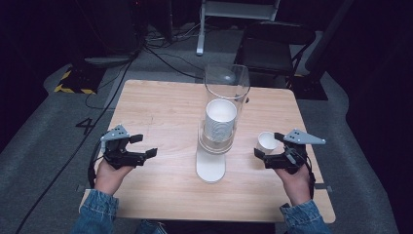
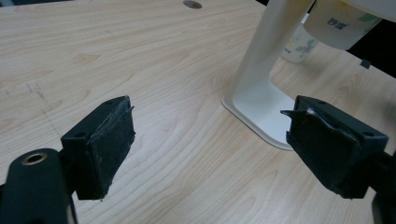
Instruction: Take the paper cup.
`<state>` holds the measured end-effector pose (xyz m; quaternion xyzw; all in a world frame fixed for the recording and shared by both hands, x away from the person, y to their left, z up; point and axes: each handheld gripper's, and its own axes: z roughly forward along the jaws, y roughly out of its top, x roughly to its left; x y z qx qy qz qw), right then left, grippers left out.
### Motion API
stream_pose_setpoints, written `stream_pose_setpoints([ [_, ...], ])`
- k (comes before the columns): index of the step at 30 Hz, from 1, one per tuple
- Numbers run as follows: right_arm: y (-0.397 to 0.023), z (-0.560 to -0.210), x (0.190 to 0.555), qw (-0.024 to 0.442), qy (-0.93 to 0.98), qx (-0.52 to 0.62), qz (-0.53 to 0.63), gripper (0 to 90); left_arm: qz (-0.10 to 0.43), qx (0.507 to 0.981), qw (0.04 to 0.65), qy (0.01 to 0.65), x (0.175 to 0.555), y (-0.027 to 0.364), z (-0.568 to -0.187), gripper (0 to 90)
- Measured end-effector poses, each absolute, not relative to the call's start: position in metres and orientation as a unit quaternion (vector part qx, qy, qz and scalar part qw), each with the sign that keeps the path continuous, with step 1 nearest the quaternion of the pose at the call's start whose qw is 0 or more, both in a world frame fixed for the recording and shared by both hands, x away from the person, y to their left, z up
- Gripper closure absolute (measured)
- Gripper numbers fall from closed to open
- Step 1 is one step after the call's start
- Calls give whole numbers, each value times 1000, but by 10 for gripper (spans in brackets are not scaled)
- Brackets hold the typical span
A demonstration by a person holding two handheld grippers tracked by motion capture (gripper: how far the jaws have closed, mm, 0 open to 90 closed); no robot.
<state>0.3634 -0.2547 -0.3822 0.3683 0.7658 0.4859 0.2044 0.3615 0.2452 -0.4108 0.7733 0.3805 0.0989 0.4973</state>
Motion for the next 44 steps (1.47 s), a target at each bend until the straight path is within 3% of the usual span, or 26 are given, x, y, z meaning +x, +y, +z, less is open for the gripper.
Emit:
stream_pose_setpoints([
  [7, -236, -386, 359, 154, 781, 334, 505, 22, 89, 785, 494, 363, 361, 236, -412, 148],
  [12, -222, -395, 358, 110, 800, 301, 506, 152, 75, 792, 495, 350, 363, 227, -417, 148],
  [20, -202, -413, 361, 83, 825, 280, 484, 151, 62, 809, 491, 318, 360, 204, -422, 148],
  [32, -206, -432, 371, 137, 811, 338, 458, 149, 56, 826, 469, 309, 359, 193, -427, 150],
  [44, -209, -436, 374, 145, 806, 351, 453, 153, 51, 826, 469, 310, 360, 194, -427, 150],
])
